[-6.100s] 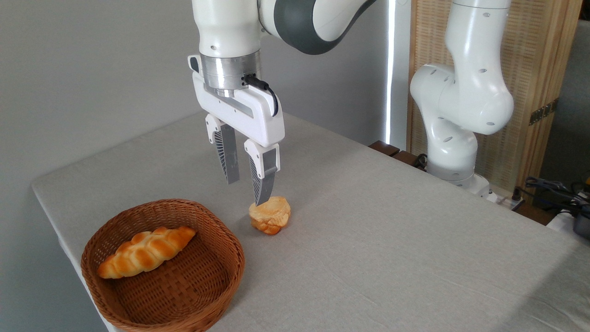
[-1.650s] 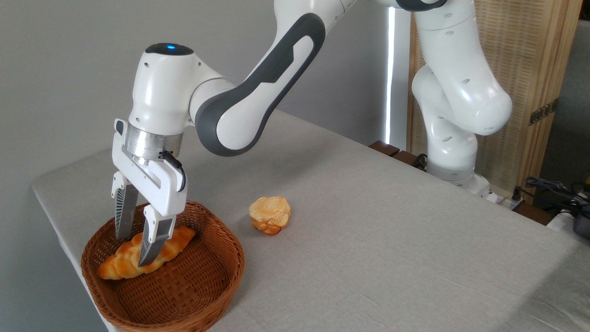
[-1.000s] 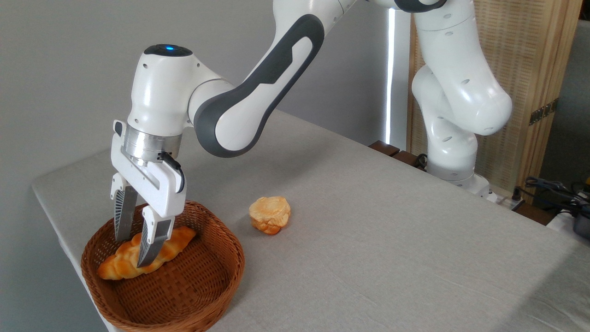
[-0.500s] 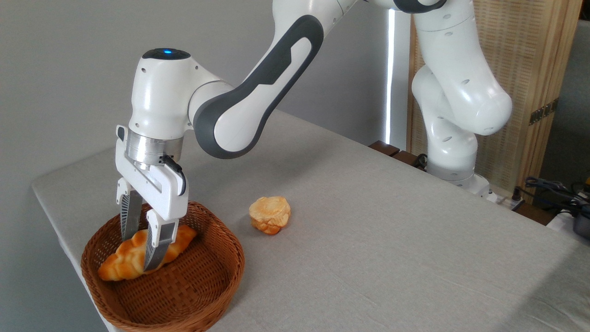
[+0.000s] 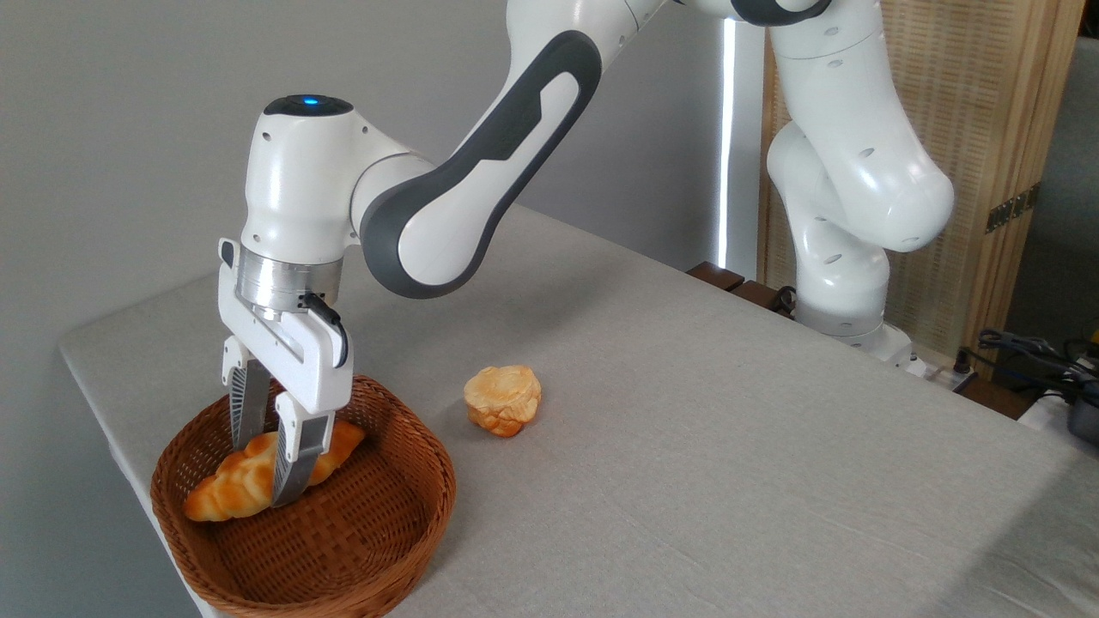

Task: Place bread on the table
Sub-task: 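Close the gripper fingers on the croissant, then lift the croissant out of the basket and carry it over the table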

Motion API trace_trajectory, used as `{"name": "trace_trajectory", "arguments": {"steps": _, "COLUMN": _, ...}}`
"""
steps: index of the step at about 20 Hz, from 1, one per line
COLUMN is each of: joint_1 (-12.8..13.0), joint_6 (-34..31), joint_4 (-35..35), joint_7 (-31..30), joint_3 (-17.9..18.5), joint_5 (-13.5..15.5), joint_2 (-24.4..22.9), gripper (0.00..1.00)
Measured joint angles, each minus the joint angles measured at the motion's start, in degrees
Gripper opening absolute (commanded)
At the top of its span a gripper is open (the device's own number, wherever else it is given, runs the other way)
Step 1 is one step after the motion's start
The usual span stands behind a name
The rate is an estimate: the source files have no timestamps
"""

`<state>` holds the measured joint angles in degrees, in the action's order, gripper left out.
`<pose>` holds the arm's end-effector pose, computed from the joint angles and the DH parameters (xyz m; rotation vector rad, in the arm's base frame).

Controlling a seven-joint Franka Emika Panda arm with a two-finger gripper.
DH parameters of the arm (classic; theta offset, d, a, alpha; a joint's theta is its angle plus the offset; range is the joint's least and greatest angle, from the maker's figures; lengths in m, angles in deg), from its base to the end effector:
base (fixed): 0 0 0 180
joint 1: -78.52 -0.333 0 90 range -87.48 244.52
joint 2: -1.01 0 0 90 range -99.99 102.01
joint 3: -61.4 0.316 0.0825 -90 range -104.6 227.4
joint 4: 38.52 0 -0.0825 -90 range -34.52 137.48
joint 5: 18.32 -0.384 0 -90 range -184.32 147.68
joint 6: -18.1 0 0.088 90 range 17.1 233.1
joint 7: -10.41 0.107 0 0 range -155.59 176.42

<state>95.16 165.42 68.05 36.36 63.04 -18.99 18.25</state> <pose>0.6378 -0.1726 0.4023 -2.8257 1.0738 -0.6239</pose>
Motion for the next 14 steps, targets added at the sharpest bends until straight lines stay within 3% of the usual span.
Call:
{"name": "trace_trajectory", "arguments": {"steps": 8, "joint_1": -0.1, "joint_6": 0.0, "joint_4": -0.4, "joint_7": 0.0, "joint_3": 0.2, "joint_5": 0.0, "joint_2": -0.9, "gripper": 0.43}}
{"name": "trace_trajectory", "arguments": {"steps": 11, "joint_1": -0.6, "joint_6": -1.2, "joint_4": -0.8, "joint_7": -0.2, "joint_3": 0.8, "joint_5": 0.0, "joint_2": -4.3, "gripper": 0.44}}
{"name": "trace_trajectory", "arguments": {"steps": 14, "joint_1": -0.8, "joint_6": -6.8, "joint_4": -0.9, "joint_7": -0.2, "joint_3": 2.0, "joint_5": 0.0, "joint_2": -9.4, "gripper": 0.46}}
